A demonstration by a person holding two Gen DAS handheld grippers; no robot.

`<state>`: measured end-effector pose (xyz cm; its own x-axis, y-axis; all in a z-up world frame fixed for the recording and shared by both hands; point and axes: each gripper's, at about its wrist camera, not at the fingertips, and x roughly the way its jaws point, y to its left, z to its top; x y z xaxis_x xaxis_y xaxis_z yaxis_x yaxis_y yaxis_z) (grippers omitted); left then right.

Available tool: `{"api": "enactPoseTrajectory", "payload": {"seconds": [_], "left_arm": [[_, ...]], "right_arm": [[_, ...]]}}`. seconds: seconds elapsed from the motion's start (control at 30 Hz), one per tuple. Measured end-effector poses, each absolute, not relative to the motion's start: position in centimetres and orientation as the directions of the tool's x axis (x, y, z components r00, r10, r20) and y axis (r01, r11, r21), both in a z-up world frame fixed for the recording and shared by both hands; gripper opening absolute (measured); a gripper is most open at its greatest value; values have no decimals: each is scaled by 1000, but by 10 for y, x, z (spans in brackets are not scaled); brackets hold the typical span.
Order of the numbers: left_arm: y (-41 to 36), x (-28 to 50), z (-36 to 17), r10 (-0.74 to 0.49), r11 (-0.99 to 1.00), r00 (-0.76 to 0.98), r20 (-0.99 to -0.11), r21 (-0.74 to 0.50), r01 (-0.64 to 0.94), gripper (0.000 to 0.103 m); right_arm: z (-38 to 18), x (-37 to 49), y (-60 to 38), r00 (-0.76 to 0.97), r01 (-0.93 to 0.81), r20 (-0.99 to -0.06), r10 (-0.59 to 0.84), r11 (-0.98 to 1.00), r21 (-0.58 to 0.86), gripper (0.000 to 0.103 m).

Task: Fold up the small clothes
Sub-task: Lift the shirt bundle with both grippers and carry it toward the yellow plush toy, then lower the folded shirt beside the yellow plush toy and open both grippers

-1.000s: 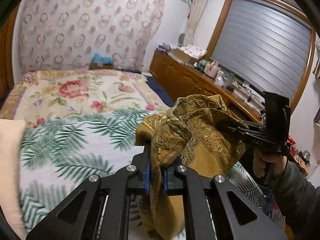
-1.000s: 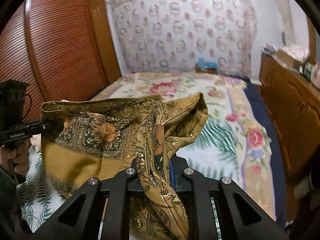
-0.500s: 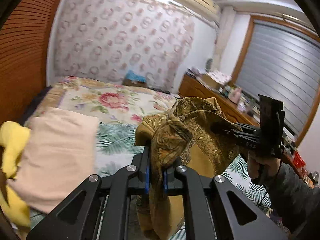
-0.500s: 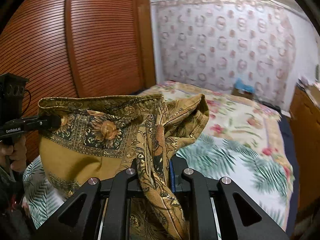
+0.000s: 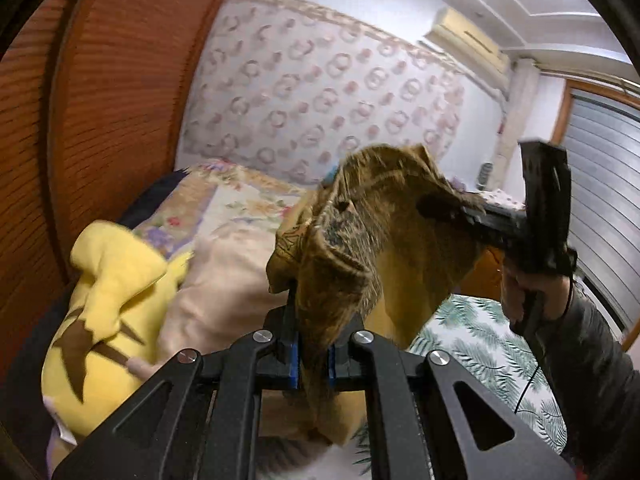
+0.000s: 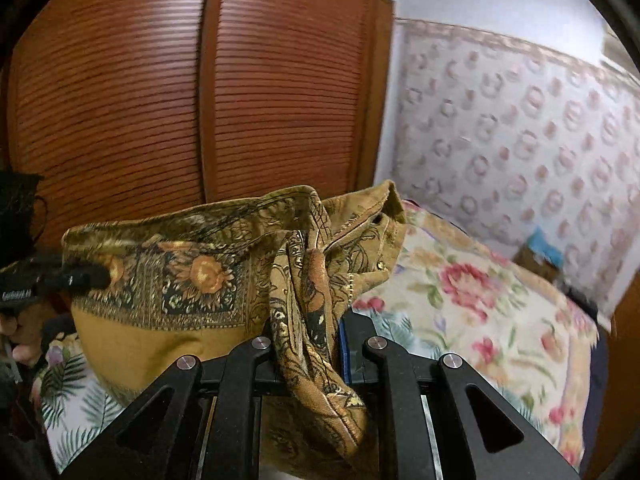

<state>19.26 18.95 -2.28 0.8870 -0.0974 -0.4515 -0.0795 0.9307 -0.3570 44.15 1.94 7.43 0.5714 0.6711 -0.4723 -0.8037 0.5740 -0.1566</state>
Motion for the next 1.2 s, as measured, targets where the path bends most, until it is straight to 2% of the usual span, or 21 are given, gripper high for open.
{"api": "enactPoseTrajectory", "payload": {"seconds": [0.17, 0.33, 0.6, 0.7, 0.73, 0.83, 0.9, 0.93, 0.97, 1.0, 1.07, 1.2], "left_arm": [[208, 186, -42, -101, 912, 877, -469, -397, -107, 10], [216, 181, -48, -86, 906, 871, -484, -401, -134, 10], [216, 176, -50, -32, 933, 849, -527, -321, -164, 11], [216, 172, -47, -9, 938, 848, -531, -298, -177, 15], [215, 169, -44, 7, 941, 852, -524, -285, -183, 21], [215, 161, -34, 30, 951, 872, -488, -254, -175, 48], [214, 159, -27, 35, 957, 883, -467, -238, -164, 58], [213, 160, -25, 38, 958, 884, -465, -234, -164, 72], [213, 162, -23, 39, 959, 886, -463, -232, -163, 81], [213, 167, -23, 35, 960, 885, -464, -232, -159, 81], [212, 178, -25, 35, 963, 877, -478, -219, -158, 81], [207, 204, -41, 78, 970, 837, -542, -154, -191, 81]], "right_arm": [[60, 475, 75, 552, -825, -517, 654, 518, -226, 15], [52, 503, 113, 510, -852, -546, 664, 478, -214, 15], [35, 535, 156, 457, -879, -593, 663, 439, -186, 15], [35, 538, 167, 454, -879, -596, 663, 441, -179, 16], [35, 537, 167, 455, -878, -594, 663, 446, -174, 17], [35, 539, 166, 457, -874, -590, 666, 460, -158, 19], [34, 539, 165, 463, -868, -590, 661, 472, -152, 29], [36, 542, 166, 477, -859, -584, 657, 489, -151, 33], [38, 536, 161, 483, -854, -574, 661, 501, -143, 39], [43, 537, 159, 489, -850, -561, 668, 510, -132, 48], [50, 533, 152, 516, -835, -521, 680, 535, -130, 60], [65, 524, 136, 573, -804, -455, 682, 576, -149, 62]]}}
